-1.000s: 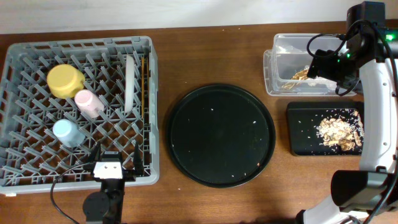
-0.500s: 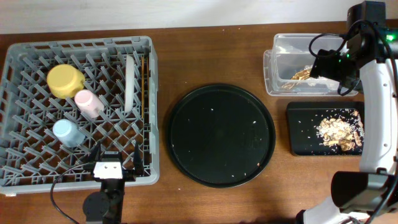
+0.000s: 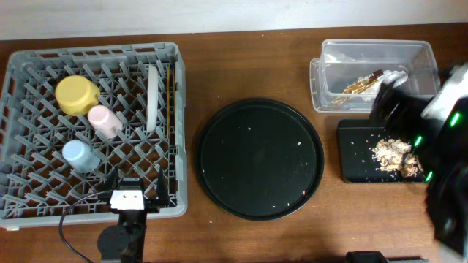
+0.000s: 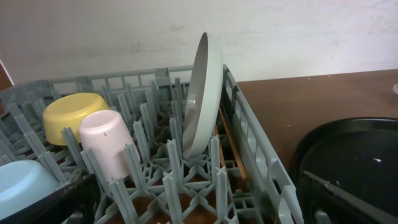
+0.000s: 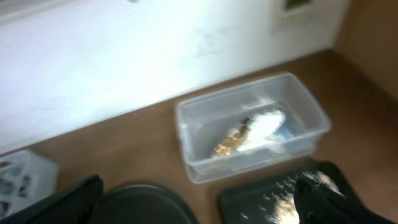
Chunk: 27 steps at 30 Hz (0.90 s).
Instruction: Sort waste into correct bins and load items into the dishwasher rack
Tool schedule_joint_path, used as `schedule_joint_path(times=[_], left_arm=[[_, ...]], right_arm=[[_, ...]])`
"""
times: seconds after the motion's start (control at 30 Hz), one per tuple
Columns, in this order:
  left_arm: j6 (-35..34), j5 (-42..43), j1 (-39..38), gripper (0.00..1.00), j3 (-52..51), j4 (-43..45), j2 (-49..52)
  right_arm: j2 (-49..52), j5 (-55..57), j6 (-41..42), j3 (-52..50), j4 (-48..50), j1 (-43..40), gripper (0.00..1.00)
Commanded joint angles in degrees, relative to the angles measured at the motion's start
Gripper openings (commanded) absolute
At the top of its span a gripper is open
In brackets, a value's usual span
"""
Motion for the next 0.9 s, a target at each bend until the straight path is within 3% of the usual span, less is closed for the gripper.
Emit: schedule_joint_path(times=[0.0,0.43,0.7,0.87], left_arm=[[0.94,-0.55,-0.22,0.99,-0.44,0.09,-0.48],[0.94,-0.55,-0.22,0.99,-0.44,0.09,-0.48],[0.94,-0.55,-0.22,0.99,-0.44,0.09,-0.48],[0.94,-0.55,-0.22,0.99,-0.44,0.09,-0.48]], right_arm=[[-10.69,-3.72,-0.13,-15.13,7.06,2.21,0.99],[-48.59,-12.35,-0.11,-59.87,33.22,2.21,0.99],[-54.27,-12.87,-0.13,-78.40,55.36,2.21,0.99],[-54.27,-11.37,-4.09,-78.73,55.63,2.14,0.99]])
